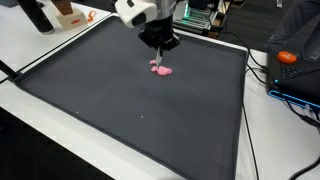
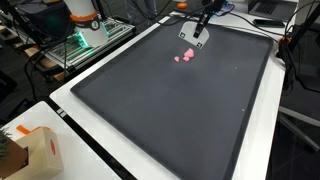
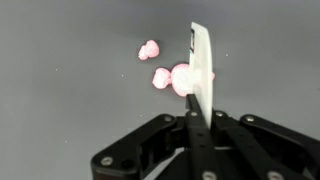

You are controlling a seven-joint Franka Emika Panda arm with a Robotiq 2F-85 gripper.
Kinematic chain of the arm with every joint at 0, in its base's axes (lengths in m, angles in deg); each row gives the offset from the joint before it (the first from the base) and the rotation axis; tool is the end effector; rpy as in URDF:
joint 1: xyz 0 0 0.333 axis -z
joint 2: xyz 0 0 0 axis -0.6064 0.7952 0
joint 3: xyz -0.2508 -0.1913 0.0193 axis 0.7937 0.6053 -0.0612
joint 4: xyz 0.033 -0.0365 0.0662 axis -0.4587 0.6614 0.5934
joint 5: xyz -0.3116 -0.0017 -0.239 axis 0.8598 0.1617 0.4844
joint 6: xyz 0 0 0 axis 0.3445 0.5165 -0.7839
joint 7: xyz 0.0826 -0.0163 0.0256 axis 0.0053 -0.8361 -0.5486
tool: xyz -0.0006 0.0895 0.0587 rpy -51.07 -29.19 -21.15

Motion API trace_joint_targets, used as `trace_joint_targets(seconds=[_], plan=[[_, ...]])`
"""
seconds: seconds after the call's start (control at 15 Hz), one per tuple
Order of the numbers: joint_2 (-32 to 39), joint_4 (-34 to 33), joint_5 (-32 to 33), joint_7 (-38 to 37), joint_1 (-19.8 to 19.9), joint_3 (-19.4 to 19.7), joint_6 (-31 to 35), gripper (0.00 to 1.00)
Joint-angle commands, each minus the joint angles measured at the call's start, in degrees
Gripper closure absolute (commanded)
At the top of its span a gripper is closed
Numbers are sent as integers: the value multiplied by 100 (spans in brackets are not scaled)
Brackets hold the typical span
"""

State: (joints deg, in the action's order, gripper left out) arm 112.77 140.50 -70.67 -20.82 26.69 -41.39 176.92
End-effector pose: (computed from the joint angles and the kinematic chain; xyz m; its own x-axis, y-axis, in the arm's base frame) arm 0.6105 0.1617 0.2991 0.9484 0.1847 -0.2577 0.1987 -0.9796 0.0292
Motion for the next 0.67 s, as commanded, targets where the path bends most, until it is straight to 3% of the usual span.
trace_joint_targets(seconds=[0.0,0.6], plan=[[492,-714,427,29,-253,-41,-562,99],[954,-1503,694,94,-631,-121,-995,99]])
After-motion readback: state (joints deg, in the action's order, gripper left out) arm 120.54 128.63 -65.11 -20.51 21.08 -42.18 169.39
